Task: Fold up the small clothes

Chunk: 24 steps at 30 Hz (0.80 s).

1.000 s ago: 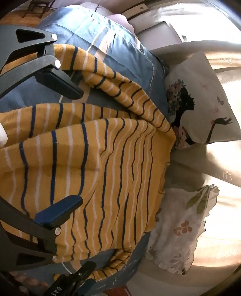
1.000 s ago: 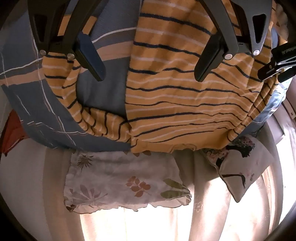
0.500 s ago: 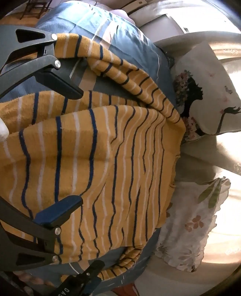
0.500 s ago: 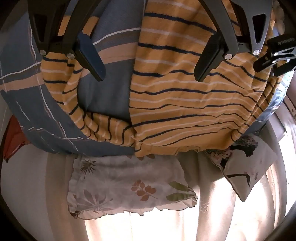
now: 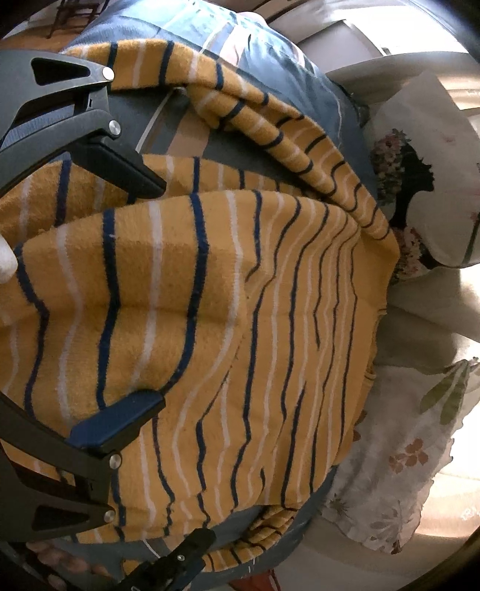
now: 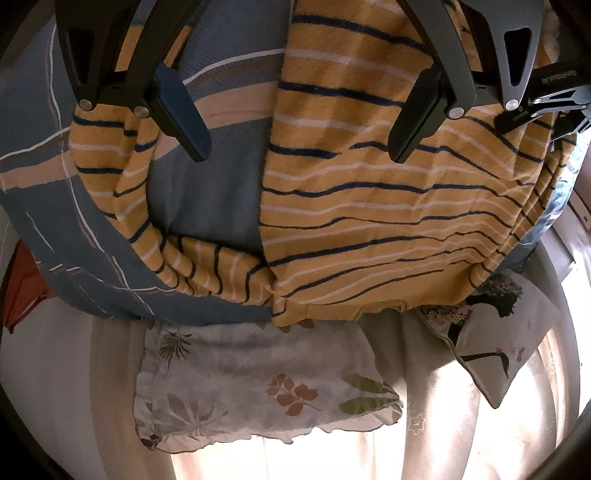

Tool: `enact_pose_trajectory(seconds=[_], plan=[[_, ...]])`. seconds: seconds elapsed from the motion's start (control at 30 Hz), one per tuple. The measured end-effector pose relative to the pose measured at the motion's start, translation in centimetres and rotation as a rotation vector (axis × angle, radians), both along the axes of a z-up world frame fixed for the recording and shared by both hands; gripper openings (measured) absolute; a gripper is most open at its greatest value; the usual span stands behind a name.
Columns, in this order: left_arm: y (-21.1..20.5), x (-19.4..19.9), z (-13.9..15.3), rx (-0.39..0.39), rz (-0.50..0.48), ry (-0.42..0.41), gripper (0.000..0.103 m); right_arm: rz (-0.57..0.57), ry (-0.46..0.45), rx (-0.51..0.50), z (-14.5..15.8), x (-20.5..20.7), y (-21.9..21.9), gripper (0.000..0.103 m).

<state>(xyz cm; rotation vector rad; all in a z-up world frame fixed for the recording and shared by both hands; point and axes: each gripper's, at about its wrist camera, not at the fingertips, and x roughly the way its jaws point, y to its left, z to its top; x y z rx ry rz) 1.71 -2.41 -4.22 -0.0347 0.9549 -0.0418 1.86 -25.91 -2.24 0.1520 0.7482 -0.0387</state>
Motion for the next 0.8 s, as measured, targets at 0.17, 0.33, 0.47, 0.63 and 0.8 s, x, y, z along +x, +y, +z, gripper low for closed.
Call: enact_pose_trajectory(seconds=[0.17, 0.33, 0.47, 0.63, 0.8], plan=[[0.0, 0.4, -0.9, 0.001, 0.007, 0.025, 0.103, 0.002, 0.006, 0.003, -0.3, 0.1, 0.0, 0.099], [-0.1, 0.5, -1.2, 0.009, 0.007, 0.029, 0.103, 0.001, 0.01, 0.007, -0.5, 0.2, 0.0, 0.099], [-0.2, 0.6, -1.4, 0.012, 0.01, 0.034, 0.103, 0.002, 0.014, 0.009, -0.7, 0.2, 0.1, 0.099], [-0.3, 0.6, -1.5, 0.017, 0.011, 0.037, 0.103, 0.004, 0.017, 0.009, -0.9, 0.2, 0.1, 0.099], [-0.2, 0.5, -1.6, 0.018, 0.008, 0.035, 0.103, 0.003, 0.018, 0.011, -0.9, 0.2, 0.1, 0.099]])
